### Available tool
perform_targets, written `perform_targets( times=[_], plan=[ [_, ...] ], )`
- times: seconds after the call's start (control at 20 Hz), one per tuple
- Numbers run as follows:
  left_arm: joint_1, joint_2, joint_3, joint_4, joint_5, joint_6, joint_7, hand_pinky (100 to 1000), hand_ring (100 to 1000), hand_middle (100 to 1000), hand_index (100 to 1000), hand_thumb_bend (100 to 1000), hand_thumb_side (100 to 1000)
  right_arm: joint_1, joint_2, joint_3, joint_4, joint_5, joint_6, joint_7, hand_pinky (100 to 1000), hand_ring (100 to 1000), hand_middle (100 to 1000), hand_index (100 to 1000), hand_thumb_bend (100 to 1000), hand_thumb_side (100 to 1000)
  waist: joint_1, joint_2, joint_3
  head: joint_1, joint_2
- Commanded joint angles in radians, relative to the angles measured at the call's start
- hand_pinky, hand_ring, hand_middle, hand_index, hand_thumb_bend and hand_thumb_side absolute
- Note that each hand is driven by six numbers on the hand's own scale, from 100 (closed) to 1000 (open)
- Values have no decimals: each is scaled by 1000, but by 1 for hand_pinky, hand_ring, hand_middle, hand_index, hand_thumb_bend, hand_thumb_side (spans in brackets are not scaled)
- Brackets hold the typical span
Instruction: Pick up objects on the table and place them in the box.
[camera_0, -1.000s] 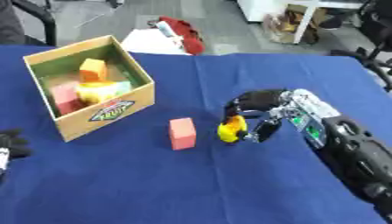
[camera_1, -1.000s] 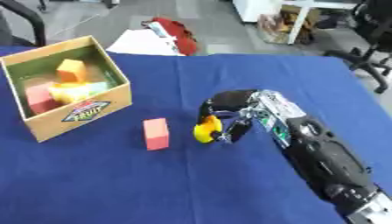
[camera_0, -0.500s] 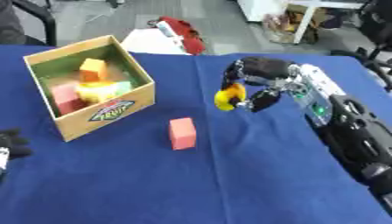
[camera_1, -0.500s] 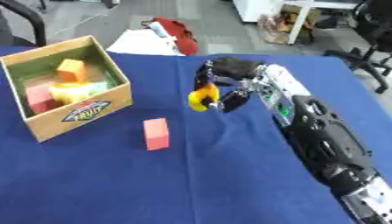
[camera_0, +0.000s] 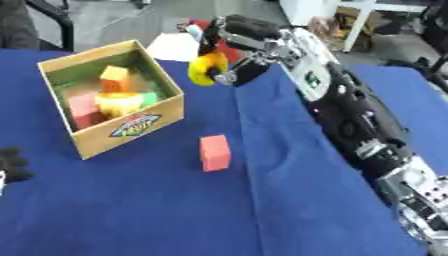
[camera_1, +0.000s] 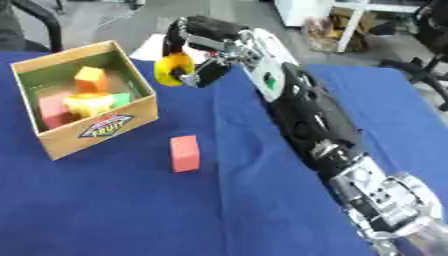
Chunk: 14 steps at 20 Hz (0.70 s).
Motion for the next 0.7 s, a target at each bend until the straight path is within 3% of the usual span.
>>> perform_targets(
  times=[0.05, 0.1, 0.15, 0.25, 0.4, 0.45, 0.5, 0.55, 0.7],
  plan=[
    [-20, 6, -10, -15, 3, -1, -12, 689, 571, 588, 767, 100, 749, -62, 72, -34, 67, 100, 10, -21, 735, 650, 528, 637, 100, 100, 7, -8, 18, -22, -17],
    [-24, 6, -15, -15, 6, -2, -16, 689, 571, 588, 767, 100, 749, -78, 95, -45, 85, 155, 22, -38, 740, 671, 568, 712, 100, 100, 5, -5, 35, -30, -20],
    [-27, 6, -18, -14, 8, -2, -20, 689, 571, 587, 767, 100, 749, -89, 115, -57, 101, 216, 36, -61, 758, 740, 721, 901, 100, 100, 4, -2, 46, -37, -23],
    [-34, 6, -24, -14, 10, -2, -27, 689, 570, 586, 767, 100, 749, -105, 153, -85, 136, 357, 108, -127, 785, 805, 844, 1000, 100, 100, 2, 3, 71, -51, -28],
    [-38, 7, -27, -13, 12, -2, -30, 689, 570, 586, 767, 100, 750, -112, 187, -117, 179, 533, 258, -248, 831, 859, 938, 1000, 100, 290, 1, 8, 85, -60, -31],
    [-38, 7, -27, -13, 12, -2, -31, 689, 570, 586, 767, 100, 751, -112, 193, -122, 186, 578, 307, -298, 862, 881, 961, 1000, 100, 311, 1, 9, 86, -62, -31],
    [-38, 7, -26, -13, 12, -2, -31, 689, 569, 586, 767, 100, 747, -110, 194, -124, 192, 620, 350, -345, 871, 897, 980, 1000, 100, 270, 1, 10, 86, -61, -31],
    [-37, 7, -26, -13, 12, -2, -31, 689, 569, 586, 766, 100, 751, -108, 195, -124, 198, 651, 380, -384, 870, 901, 987, 1000, 100, 327, 1, 9, 84, -60, -30],
    [-30, 6, -22, -12, 11, -1, -27, 689, 569, 585, 766, 100, 752, -100, 183, -125, 205, 687, 427, -456, 862, 895, 988, 1000, 100, 300, 4, 5, 68, -53, -28]
  ],
)
